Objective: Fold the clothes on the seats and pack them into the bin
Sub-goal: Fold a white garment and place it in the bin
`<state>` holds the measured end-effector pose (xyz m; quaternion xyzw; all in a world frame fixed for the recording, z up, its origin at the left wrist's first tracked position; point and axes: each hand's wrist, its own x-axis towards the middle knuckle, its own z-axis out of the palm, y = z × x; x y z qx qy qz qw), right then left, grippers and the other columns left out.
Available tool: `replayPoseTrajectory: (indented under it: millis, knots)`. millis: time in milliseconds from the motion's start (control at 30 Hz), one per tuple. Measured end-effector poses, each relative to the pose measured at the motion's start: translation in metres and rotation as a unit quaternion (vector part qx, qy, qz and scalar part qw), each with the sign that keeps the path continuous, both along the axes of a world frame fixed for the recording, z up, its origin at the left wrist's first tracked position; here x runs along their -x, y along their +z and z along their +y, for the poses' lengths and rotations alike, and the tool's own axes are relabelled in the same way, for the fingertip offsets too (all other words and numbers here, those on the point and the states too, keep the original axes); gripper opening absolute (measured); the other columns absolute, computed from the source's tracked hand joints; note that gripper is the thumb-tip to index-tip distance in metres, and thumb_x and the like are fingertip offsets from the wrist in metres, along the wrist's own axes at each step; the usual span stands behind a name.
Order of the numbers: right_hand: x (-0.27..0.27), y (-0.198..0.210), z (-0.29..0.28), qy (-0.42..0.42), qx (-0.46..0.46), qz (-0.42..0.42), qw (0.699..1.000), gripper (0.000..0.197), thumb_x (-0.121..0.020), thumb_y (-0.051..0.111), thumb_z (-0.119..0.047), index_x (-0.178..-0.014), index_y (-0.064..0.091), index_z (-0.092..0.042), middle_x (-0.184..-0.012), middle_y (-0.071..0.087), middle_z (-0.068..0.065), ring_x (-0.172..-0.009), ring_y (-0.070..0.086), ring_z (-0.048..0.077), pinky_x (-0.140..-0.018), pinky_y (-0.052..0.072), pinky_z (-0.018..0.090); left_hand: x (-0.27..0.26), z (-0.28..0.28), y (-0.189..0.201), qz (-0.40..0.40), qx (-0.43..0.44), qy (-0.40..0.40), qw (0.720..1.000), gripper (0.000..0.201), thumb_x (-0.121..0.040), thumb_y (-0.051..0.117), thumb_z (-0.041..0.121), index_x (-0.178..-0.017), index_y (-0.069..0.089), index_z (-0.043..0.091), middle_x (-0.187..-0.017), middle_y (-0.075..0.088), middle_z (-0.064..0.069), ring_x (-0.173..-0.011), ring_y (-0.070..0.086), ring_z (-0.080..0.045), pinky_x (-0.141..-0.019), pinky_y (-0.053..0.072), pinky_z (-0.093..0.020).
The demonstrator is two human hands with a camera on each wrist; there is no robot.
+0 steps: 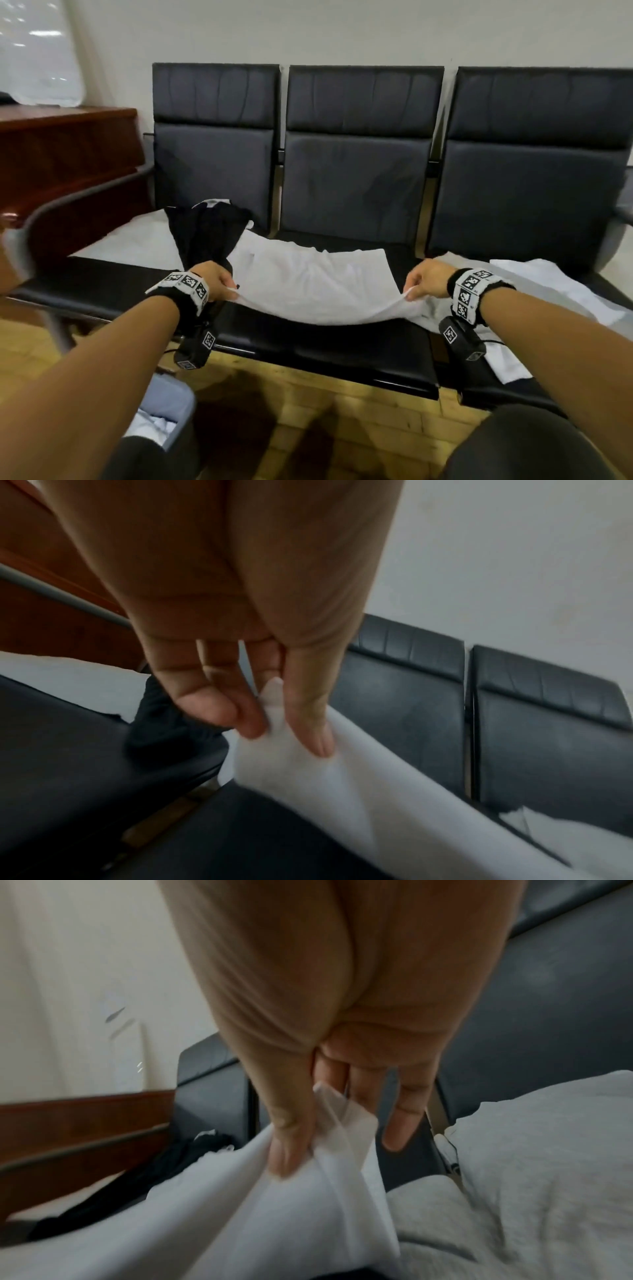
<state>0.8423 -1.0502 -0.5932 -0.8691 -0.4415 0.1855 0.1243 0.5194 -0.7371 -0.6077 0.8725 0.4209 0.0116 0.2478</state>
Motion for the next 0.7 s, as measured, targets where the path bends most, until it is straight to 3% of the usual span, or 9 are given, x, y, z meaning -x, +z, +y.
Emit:
replayPoseTrajectory:
  millis: [67, 133, 200, 300, 400, 500, 567, 600, 700]
  knots:
    - [0.008, -0.007, 0.004, 0.026, 0.088, -0.008, 0.996, 0.009, -0.079, 0.079, -0.020, -0.081, 0.071, -0.023, -0.079, 0.065, -0.008, -0.074, 0.058, 0.007, -0.070, 0.051, 0.021, 0.009, -0.008, -0.005, 0.062, 0.005, -0.047, 0.997, 0.010, -0.073, 0.082, 0.017, -0.079, 0.076, 0.011, -0.053, 0.061, 0.008, -0.055, 0.055, -0.009, -0.054, 0.045, -0.016]
    - [0.018, -0.007, 0.008, 0.045, 0.157, 0.006, 0.987, 0.010, -0.080, 0.079, -0.028, -0.086, 0.074, -0.022, -0.083, 0.068, -0.007, -0.075, 0.058, 0.008, -0.068, 0.051, 0.021, 0.010, -0.015, -0.006, 0.098, 0.017, -0.087, 0.991, 0.013, -0.074, 0.081, 0.021, -0.077, 0.075, 0.010, -0.058, 0.062, 0.007, -0.059, 0.056, -0.010, -0.058, 0.046, -0.017]
    - [0.027, -0.007, 0.018, 0.054, 0.179, 0.008, 0.982, 0.027, -0.080, 0.075, -0.043, -0.093, 0.076, -0.019, -0.093, 0.073, -0.003, -0.082, 0.062, 0.009, -0.072, 0.050, 0.020, 0.002, -0.020, -0.005, 0.154, -0.008, -0.105, 0.982, 0.028, -0.081, 0.073, 0.037, -0.083, 0.074, 0.009, -0.076, 0.068, 0.000, -0.076, 0.061, -0.015, -0.074, 0.050, -0.023]
    - [0.038, -0.021, 0.040, 0.039, 0.148, -0.041, 0.987, 0.050, -0.086, 0.066, -0.052, -0.110, 0.071, -0.009, -0.113, 0.068, 0.005, -0.101, 0.061, 0.021, -0.088, 0.049, 0.030, -0.017, -0.032, -0.007, 0.211, -0.073, -0.103, 0.969, 0.045, -0.088, 0.060, 0.050, -0.108, 0.070, 0.011, -0.112, 0.067, -0.003, -0.106, 0.060, -0.020, -0.094, 0.048, -0.030]
    - [0.053, -0.049, 0.059, 0.012, 0.148, -0.057, 0.987, 0.066, -0.088, 0.063, -0.053, -0.131, 0.054, -0.003, -0.134, 0.056, 0.013, -0.118, 0.056, 0.028, -0.099, 0.046, 0.035, -0.036, -0.044, -0.021, 0.204, -0.084, -0.113, 0.969, 0.056, -0.085, 0.066, 0.048, -0.129, 0.054, 0.016, -0.136, 0.052, -0.005, -0.125, 0.049, -0.023, -0.102, 0.041, -0.032]
    - [0.063, -0.077, 0.066, 0.016, 0.168, -0.031, 0.985, 0.082, -0.085, 0.065, -0.057, -0.143, 0.038, -0.006, -0.144, 0.046, 0.013, -0.129, 0.048, 0.029, -0.107, 0.040, 0.038, -0.048, -0.050, -0.048, 0.230, -0.063, -0.128, 0.963, 0.098, -0.078, 0.071, 0.053, -0.152, 0.016, 0.018, -0.159, 0.015, -0.009, -0.146, 0.018, -0.027, -0.117, 0.022, -0.041]
    - [0.063, -0.091, 0.067, 0.025, 0.178, -0.050, 0.982, 0.086, -0.084, 0.063, -0.060, -0.145, 0.036, -0.006, -0.146, 0.043, 0.015, -0.130, 0.047, 0.031, -0.108, 0.039, 0.040, -0.051, -0.050, -0.065, 0.302, -0.072, -0.135, 0.941, 0.115, -0.073, 0.070, 0.063, -0.154, 0.000, 0.020, -0.161, 0.000, -0.011, -0.148, 0.008, -0.029, -0.118, 0.018, -0.048]
    - [0.062, -0.095, 0.067, 0.032, 0.183, -0.064, 0.981, 0.086, -0.084, 0.061, -0.062, -0.145, 0.036, -0.006, -0.146, 0.041, 0.016, -0.129, 0.047, 0.032, -0.108, 0.040, 0.041, -0.050, -0.049, -0.071, 0.329, -0.080, -0.145, 0.930, 0.118, -0.070, 0.069, 0.067, -0.154, -0.001, 0.021, -0.161, 0.000, -0.012, -0.148, 0.009, -0.031, -0.117, 0.019, -0.049]
    - [0.059, -0.102, 0.067, 0.054, 0.212, -0.078, 0.973, 0.086, -0.087, 0.055, -0.064, -0.146, 0.033, -0.006, -0.148, 0.040, 0.017, -0.131, 0.045, 0.033, -0.108, 0.039, 0.042, -0.050, -0.047, -0.069, 0.353, -0.104, -0.179, 0.912, 0.115, -0.067, 0.068, 0.071, -0.153, 0.010, 0.021, -0.155, 0.021, -0.013, -0.141, 0.025, -0.034, -0.113, 0.028, -0.050]
